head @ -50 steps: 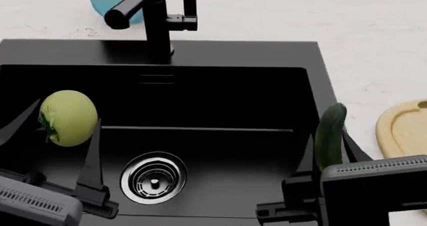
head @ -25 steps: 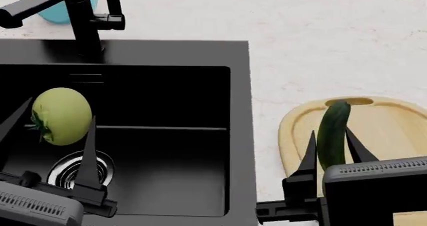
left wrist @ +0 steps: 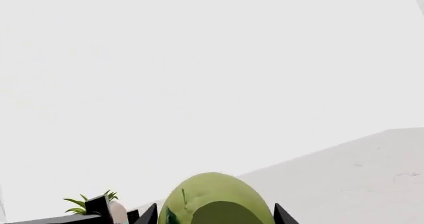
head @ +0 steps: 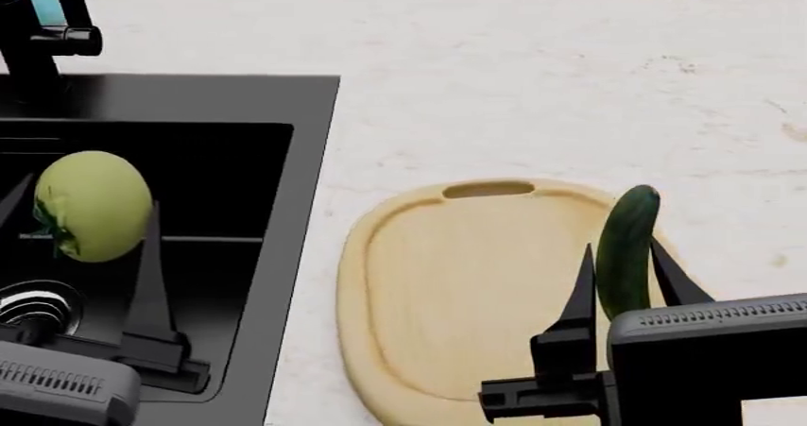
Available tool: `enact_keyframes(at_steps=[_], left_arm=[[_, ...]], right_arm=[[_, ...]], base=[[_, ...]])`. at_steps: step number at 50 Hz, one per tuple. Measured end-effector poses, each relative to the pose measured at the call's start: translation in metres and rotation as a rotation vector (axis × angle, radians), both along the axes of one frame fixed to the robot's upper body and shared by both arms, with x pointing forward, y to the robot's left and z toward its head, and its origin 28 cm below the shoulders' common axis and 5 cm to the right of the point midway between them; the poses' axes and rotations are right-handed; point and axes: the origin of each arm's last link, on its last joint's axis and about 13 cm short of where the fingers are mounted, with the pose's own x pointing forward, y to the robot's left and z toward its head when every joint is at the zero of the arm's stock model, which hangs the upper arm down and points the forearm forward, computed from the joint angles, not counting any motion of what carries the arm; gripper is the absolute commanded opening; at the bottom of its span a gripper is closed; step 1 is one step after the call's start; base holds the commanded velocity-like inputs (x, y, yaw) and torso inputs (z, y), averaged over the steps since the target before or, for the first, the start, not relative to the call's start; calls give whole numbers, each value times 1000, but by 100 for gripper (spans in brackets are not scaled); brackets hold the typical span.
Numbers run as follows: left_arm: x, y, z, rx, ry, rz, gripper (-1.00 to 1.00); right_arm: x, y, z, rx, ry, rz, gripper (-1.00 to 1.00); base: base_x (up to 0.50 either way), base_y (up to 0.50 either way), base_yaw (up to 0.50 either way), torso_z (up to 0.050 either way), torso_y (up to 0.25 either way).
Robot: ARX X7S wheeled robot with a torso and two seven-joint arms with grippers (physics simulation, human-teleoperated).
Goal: Pick the vegetables from the sink and place them on the cutting board.
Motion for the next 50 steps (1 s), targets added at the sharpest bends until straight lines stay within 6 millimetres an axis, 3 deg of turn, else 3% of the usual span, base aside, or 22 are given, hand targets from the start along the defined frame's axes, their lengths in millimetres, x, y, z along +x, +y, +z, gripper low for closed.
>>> enact_keyframes(at_steps=[17,22,40,50], left_arm=[[3,-3,-1,7,69,2,-100],[8,-8,5,8,140,-21,-100],[58,-31,52,-51,403,-146,-100],[83,-45,66,-110,507,-171,-100]], right_arm=[[-1,0,1,14,2,9,-100],[1,0,1,19,7,12,-100],[2,3,0,5,9,33,-100],[3,3,-1,4,8,34,-100]], base=[[2,-500,0,0,1],[0,0,0,0,0],[0,0,0,0,1],[0,0,0,0,1]])
